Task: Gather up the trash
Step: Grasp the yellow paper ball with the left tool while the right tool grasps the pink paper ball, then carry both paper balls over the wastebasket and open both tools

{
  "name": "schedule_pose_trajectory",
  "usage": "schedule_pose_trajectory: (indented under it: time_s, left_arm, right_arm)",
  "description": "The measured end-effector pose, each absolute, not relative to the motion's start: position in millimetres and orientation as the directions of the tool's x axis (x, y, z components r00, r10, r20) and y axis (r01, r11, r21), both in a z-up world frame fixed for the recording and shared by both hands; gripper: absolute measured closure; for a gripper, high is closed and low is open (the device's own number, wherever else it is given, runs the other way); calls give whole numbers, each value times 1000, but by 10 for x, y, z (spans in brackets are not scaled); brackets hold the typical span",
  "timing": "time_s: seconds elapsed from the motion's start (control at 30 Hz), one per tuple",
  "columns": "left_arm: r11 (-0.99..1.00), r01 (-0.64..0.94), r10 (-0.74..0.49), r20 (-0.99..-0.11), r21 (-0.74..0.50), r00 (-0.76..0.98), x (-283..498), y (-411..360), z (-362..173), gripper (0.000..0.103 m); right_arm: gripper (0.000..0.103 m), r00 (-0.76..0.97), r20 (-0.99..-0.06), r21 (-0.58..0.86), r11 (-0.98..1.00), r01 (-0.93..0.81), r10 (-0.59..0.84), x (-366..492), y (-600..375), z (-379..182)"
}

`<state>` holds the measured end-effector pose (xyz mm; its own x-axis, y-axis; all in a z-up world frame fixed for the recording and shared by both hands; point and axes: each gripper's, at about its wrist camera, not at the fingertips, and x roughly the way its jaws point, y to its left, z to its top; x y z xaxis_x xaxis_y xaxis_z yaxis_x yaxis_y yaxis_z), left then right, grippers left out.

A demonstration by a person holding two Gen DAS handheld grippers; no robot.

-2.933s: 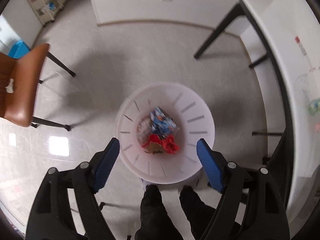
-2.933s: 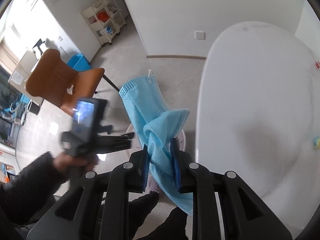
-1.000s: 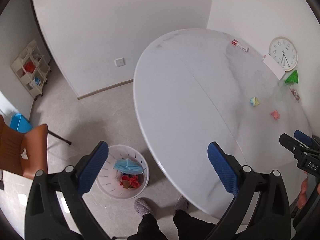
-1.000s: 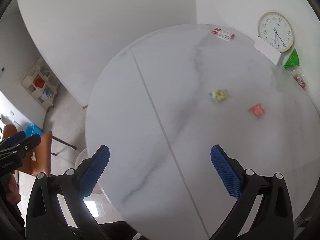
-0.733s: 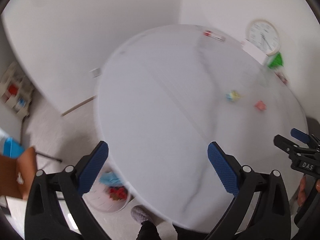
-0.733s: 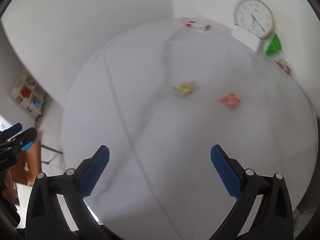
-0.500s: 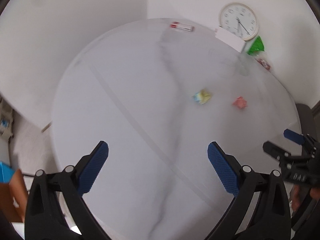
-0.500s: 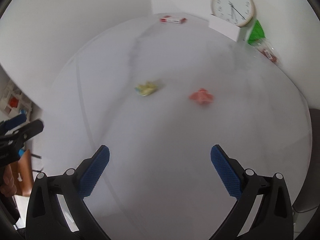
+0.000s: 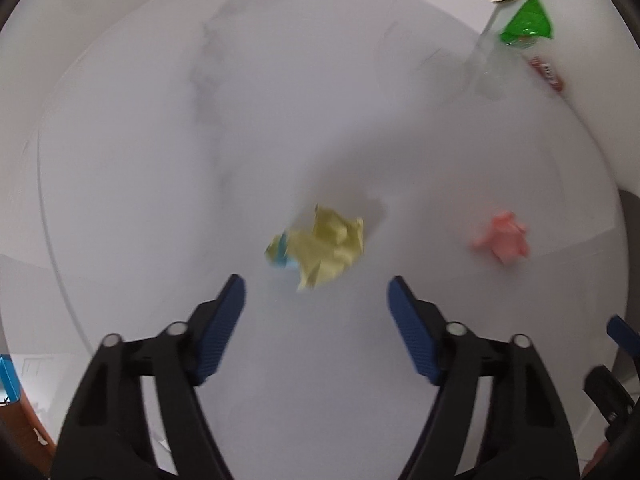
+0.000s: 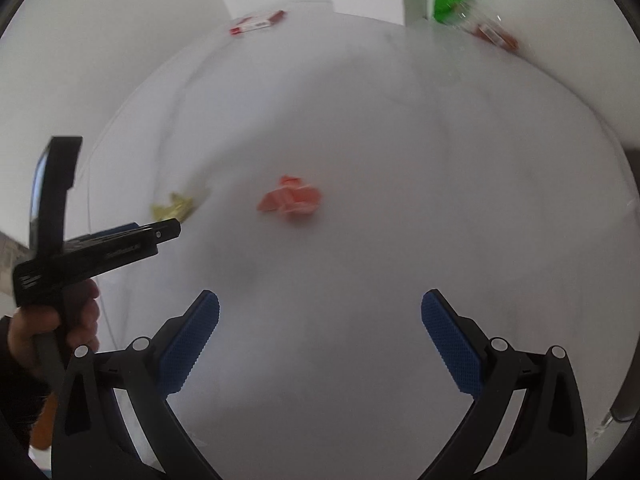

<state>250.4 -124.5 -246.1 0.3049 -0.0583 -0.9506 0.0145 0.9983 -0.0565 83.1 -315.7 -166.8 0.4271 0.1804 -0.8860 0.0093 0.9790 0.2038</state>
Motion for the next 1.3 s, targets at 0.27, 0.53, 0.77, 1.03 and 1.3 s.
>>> schedule_pose_trajectory:
  time_s: [0.27,0.53,0.77,1.03,1.3]
  left_arm:
    - [998,35,-62,-945,-54,322,2602,-1324,-2561,62]
    - [993,-2,-110,-927,-119,360,2412,-1092,-2285,66]
    - [985,-88,-98,-905,-146,415,2034,-622,-1952,66]
    - [964,-229,-15,-890,-133,455,1212,110,-1674,66]
    - [919,-392,140,-901,-36,411,-36,1035,-1548,66]
  right_arm:
    - [8,438,-878,198,980,-37,193,1131,-3225,-1793]
    - [17,413,-885,149,972,-181,213,1658,-2877,-2007]
    - [68,378,-914,35,955,-294,150,1798,-2543,-2182]
    - [69,372,-910,37,929,-368,183,1394,-2106,-1836]
    - [69,316,-869,155,814,-559,382,284,-909,-1295]
